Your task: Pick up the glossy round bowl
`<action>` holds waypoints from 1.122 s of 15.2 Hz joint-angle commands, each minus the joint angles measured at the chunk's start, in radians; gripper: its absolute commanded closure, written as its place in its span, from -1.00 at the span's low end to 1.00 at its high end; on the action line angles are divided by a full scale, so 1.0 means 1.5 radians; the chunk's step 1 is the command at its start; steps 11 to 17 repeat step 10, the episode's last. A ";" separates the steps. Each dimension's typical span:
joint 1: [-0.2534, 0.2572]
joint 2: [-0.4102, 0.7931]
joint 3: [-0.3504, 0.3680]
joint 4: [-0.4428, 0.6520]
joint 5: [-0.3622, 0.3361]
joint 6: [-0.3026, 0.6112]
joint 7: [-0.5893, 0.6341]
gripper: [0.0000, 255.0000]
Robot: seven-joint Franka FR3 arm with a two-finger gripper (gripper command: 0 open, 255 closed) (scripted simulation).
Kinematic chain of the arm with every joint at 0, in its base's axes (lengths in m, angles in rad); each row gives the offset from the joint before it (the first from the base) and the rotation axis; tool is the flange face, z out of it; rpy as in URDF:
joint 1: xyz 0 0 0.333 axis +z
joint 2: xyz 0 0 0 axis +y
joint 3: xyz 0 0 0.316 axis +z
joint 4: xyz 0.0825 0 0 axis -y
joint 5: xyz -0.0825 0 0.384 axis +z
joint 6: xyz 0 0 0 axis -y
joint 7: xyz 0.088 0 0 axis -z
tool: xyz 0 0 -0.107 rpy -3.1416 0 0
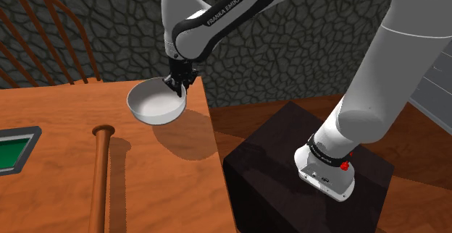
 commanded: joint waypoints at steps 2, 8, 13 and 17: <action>-0.003 -0.020 0.002 0.009 0.011 -0.027 -0.007 1.00; -0.006 -0.052 0.005 0.030 0.027 -0.077 -0.017 1.00; -0.006 -0.052 0.005 0.030 0.027 -0.079 -0.018 1.00; -0.006 -0.052 0.005 0.030 0.027 -0.079 -0.018 1.00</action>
